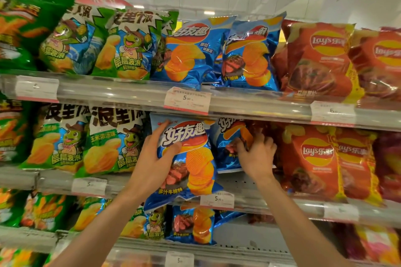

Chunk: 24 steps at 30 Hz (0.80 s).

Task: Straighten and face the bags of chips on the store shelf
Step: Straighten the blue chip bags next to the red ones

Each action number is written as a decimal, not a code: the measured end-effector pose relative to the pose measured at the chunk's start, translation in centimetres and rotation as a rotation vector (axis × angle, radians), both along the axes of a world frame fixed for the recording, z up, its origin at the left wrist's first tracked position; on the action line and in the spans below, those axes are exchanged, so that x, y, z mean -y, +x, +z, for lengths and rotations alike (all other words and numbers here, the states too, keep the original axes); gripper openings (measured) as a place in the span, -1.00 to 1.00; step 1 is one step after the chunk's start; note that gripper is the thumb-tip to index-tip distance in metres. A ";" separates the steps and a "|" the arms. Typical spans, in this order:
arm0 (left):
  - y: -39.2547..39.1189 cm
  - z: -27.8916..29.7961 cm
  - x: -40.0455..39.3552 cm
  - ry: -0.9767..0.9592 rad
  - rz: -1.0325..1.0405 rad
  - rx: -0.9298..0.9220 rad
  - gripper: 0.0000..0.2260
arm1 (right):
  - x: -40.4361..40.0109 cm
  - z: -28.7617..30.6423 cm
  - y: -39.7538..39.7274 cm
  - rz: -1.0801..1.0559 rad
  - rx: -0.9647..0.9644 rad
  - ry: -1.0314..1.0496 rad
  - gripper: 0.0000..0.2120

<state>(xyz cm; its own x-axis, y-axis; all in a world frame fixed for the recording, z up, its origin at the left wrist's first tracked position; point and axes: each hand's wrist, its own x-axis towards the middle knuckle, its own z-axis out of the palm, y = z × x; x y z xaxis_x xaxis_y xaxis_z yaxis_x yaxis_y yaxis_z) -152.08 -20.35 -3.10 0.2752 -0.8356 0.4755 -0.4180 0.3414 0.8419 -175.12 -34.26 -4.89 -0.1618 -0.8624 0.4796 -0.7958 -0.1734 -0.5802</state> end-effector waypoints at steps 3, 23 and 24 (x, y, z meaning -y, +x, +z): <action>0.2 -0.1 0.1 0.003 0.003 -0.005 -0.50 | -1.0 -0.7 0.1 -0.030 -0.115 0.109 -0.42; 0.8 -0.7 1.4 0.004 0.009 0.000 -0.50 | 0.4 -1.5 -0.5 0.142 -0.181 0.152 -0.14; 0.8 -0.7 1.4 0.004 0.009 -0.003 -0.50 | 0.5 -1.5 -0.4 0.180 -0.229 0.163 -0.15</action>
